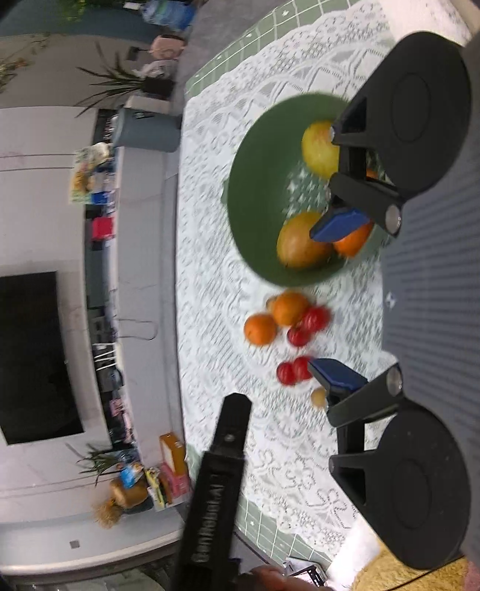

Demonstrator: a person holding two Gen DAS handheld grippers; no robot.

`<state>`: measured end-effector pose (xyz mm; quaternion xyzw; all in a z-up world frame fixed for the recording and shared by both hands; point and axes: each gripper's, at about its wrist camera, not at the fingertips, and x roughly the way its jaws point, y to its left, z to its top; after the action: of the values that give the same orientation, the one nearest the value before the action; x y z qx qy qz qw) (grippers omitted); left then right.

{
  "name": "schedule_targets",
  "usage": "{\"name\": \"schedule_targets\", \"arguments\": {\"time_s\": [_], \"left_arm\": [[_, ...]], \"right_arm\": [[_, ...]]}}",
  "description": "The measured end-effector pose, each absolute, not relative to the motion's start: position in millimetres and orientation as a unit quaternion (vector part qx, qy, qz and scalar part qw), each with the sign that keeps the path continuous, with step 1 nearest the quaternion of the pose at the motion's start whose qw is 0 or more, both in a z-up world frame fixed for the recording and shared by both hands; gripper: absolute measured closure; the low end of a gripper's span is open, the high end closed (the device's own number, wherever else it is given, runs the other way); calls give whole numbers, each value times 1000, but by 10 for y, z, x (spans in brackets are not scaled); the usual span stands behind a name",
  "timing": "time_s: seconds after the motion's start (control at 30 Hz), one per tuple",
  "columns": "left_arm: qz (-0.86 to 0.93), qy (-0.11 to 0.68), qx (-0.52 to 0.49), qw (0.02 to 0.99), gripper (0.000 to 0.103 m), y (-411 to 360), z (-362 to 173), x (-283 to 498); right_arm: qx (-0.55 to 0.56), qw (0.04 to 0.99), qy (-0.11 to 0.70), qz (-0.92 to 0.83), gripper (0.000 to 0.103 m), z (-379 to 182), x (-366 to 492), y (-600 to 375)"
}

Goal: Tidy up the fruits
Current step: 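Lower the left tool to the small kiwi while the right tool reaches a red tomato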

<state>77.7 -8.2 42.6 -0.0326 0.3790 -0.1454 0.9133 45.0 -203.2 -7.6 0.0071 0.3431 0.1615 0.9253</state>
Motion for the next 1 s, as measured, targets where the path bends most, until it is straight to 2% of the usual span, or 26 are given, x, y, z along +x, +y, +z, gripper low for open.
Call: {"name": "schedule_targets", "arguments": {"time_s": [0.23,0.47,0.77,1.0], "left_arm": [[-132,359,-54,922,47,261,232,659],[-138,375,-57,915,47,372,-69,701],[-143,392,-24,908,47,422,-362,846],[-156,413,-26,897,53,476,-599,942]], "right_arm": [[-9,935,308,175,38,-256,320,-1658],[-48,940,286,177,43,-379,328,-1483],[-77,936,288,186,50,-505,459,-1321],[-123,926,316,166,59,-656,607,-1141]]}}
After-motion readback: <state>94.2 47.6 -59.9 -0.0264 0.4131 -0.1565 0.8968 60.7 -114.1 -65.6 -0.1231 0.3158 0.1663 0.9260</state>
